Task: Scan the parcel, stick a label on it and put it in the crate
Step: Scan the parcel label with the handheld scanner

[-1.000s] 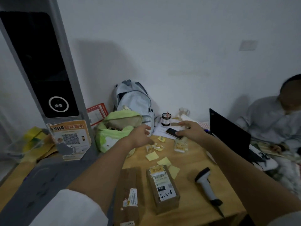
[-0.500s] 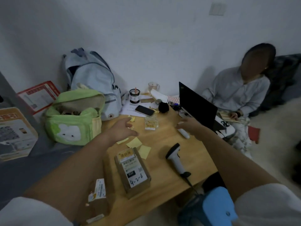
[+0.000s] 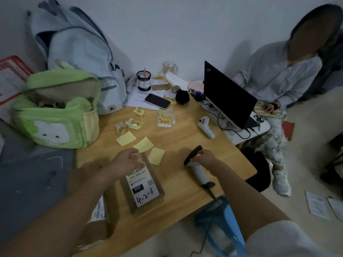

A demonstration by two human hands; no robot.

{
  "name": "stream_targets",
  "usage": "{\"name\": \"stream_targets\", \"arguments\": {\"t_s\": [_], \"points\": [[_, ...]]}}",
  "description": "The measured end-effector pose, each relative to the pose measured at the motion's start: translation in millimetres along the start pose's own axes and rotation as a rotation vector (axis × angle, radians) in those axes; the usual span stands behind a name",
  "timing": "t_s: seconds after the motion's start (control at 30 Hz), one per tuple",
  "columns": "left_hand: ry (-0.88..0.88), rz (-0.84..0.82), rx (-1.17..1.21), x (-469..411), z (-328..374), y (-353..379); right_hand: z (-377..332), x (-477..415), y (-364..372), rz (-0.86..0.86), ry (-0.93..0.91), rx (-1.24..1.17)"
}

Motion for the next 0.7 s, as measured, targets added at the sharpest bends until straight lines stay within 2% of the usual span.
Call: {"name": "stream_targets", "arguments": {"t_s": [0.07, 0.23, 0.4, 0.47, 0.57, 0.7], "points": [[-0.039, 0.026, 0.031, -6, -17, -5, 15, -14, 4, 0.011, 0.051, -0.017], [-0.093, 0.111, 0.044, -12, -48, -19, 43, -40, 8, 0.097, 0.102, 0.125], [-0.105, 0.148, 0.015, -8, -63, -21, 55, -45, 27, 0.120, 0.048, 0.310], [-0.108, 0.158, 0.027, -7, -63, -21, 59, -41, 36, 0.100, 0.023, 0.307], [-0.135, 0.122, 0.025, -4, -60, -22, 62, -33, 41, 0.096, 0.045, 0.252], [-0.181, -0.018, -0.069, 7, -54, -10, 48, -23, 36, 0.128, 0.004, 0.179]]}}
Point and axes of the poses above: each hand's wrist, its own x-axis away from the middle knuckle, its own y-axis out of the palm, z = x × y, the point moved 9 cm from there along -x, towards the middle knuckle
